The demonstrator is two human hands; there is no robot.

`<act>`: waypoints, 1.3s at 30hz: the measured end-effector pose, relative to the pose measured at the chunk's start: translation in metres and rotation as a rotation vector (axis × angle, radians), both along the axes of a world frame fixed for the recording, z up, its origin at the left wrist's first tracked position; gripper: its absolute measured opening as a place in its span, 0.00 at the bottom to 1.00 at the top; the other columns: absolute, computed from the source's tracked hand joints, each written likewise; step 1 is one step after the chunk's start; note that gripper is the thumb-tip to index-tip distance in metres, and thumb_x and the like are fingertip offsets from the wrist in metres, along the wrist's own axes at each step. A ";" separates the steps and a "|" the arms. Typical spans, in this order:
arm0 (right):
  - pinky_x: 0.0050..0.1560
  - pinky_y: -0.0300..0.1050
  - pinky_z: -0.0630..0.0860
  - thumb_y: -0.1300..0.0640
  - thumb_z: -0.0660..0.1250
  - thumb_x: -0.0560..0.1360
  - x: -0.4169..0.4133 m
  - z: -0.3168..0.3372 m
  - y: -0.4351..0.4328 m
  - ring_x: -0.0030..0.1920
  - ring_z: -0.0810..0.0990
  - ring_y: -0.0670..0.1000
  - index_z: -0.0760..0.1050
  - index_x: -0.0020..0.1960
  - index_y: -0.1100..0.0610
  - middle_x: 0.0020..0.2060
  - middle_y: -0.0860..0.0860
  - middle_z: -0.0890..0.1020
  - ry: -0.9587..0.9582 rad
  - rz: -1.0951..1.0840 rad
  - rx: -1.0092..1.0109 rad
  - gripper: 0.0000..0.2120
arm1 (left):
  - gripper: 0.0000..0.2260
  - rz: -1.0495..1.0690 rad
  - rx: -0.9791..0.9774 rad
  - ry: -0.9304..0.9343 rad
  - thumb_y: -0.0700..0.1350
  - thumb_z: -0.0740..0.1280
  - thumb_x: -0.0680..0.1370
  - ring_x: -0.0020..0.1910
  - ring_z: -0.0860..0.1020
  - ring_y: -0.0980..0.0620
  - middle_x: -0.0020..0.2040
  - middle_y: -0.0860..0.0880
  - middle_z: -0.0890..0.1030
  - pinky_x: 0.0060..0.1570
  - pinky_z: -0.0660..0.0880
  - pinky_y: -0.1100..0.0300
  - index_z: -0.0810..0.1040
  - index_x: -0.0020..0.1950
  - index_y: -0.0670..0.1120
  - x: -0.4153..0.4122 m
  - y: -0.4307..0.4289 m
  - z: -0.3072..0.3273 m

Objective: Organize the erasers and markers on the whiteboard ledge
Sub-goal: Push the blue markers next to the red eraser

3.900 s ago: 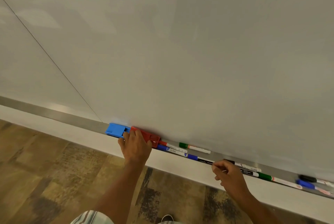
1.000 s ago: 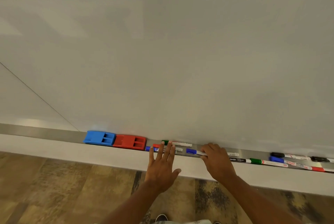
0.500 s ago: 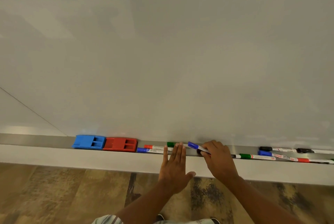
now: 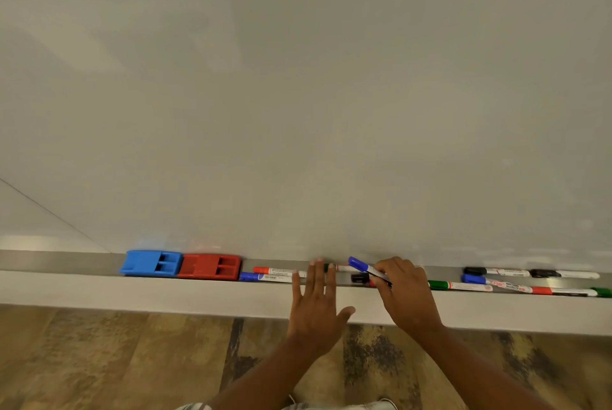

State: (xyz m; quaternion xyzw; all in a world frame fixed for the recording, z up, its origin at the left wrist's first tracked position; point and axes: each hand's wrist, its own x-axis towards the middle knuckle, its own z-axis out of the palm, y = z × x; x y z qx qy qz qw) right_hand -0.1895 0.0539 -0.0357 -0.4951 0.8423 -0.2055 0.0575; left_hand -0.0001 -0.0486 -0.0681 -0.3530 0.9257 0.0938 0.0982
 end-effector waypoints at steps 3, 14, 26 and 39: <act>0.49 0.50 0.75 0.53 0.71 0.79 0.001 0.003 -0.002 0.46 0.78 0.51 0.80 0.56 0.50 0.48 0.48 0.83 -0.020 0.005 -0.001 0.06 | 0.46 0.076 0.009 -0.021 0.76 0.29 0.74 0.83 0.29 0.40 0.84 0.43 0.29 0.77 0.27 0.35 0.30 0.84 0.48 0.015 -0.005 -0.004; 0.49 0.52 0.74 0.52 0.69 0.80 0.012 0.012 -0.016 0.47 0.79 0.54 0.81 0.56 0.51 0.48 0.50 0.84 0.048 0.040 0.020 0.06 | 0.42 -0.085 0.064 -0.070 0.73 0.42 0.81 0.82 0.29 0.42 0.83 0.45 0.29 0.76 0.24 0.34 0.28 0.82 0.49 -0.001 0.017 0.006; 0.44 0.53 0.76 0.53 0.77 0.74 0.036 0.019 -0.049 0.45 0.82 0.54 0.84 0.52 0.49 0.43 0.47 0.86 0.239 0.121 -0.002 0.07 | 0.38 -0.191 0.105 0.089 0.69 0.34 0.82 0.82 0.30 0.51 0.87 0.51 0.40 0.71 0.19 0.48 0.44 0.87 0.50 0.030 0.012 0.015; 0.49 0.51 0.76 0.57 0.76 0.72 0.153 0.004 -0.148 0.47 0.82 0.54 0.81 0.51 0.50 0.42 0.48 0.86 0.265 0.366 0.054 0.09 | 0.34 0.151 -0.107 0.107 0.58 0.57 0.84 0.86 0.48 0.41 0.87 0.42 0.52 0.84 0.43 0.38 0.51 0.86 0.45 0.140 -0.060 0.007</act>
